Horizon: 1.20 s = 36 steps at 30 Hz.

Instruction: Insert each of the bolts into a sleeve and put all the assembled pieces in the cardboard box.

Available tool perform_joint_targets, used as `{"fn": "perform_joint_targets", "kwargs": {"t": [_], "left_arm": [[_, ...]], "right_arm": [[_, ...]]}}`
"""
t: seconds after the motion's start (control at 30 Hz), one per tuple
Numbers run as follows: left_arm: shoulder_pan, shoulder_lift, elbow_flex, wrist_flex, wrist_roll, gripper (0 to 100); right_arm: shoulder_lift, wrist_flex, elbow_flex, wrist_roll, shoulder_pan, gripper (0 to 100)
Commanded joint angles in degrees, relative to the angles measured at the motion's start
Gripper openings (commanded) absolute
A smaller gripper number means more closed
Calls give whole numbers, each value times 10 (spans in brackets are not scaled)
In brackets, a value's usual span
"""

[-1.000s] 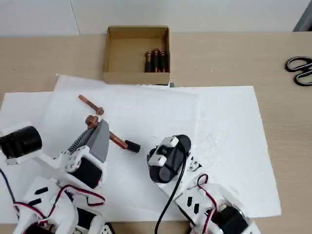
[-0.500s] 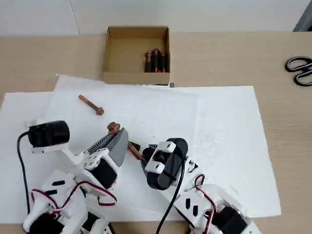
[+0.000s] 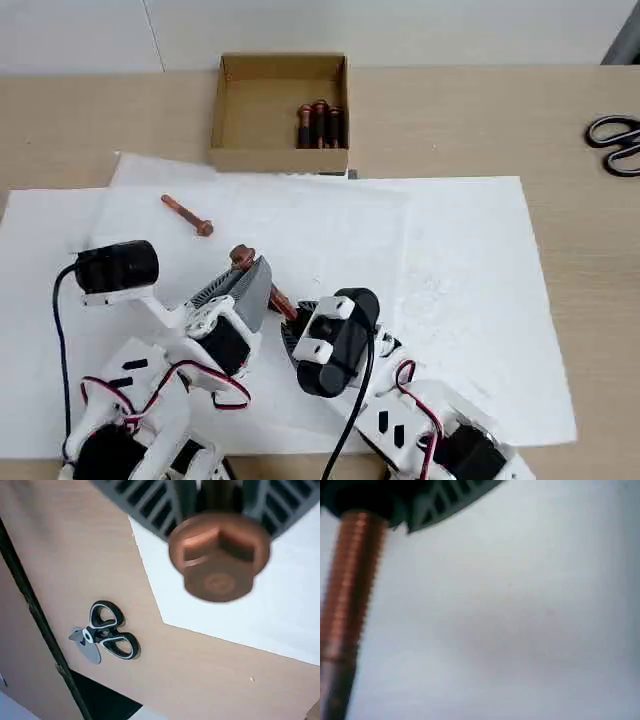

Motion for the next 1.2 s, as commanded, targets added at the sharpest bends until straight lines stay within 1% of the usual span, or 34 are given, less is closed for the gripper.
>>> {"fn": "perform_joint_targets", "kwargs": {"t": [0.0, 0.17, 0.27, 0.47, 0.57, 0.7, 0.8, 0.97, 1.03, 1.13, 1.17], "left_arm": [[3, -4, -2, -20, 3, 6], [26, -4, 11, -19, 3, 6], [49, -5, 15, 1, 2, 6], [84, -7, 11, 53, -52, 6], [120, -6, -6, 91, -84, 6], [156, -4, -19, 133, -108, 6], [164, -4, -15, 162, -123, 6], [164, -4, -15, 170, -145, 15], [164, -4, -15, 170, -145, 80], [164, -4, -15, 172, -145, 238], [164, -4, -15, 178, -145, 276]], "right_arm": [[-6, -19, -19, 6, -4, 4], [-6, -20, -19, 6, -4, 4], [-6, -20, -19, 6, -4, 4], [-6, -20, -19, 6, -4, 4], [-6, -20, -19, 6, -4, 4], [-6, -20, -19, 6, -4, 4], [-6, -20, -18, 6, -3, 4], [-6, -19, -16, 6, -3, 4], [-6, -19, -15, 5, -3, 4], [-6, -17, -15, 5, -3, 4], [-6, -16, -15, 5, -3, 4]]}}
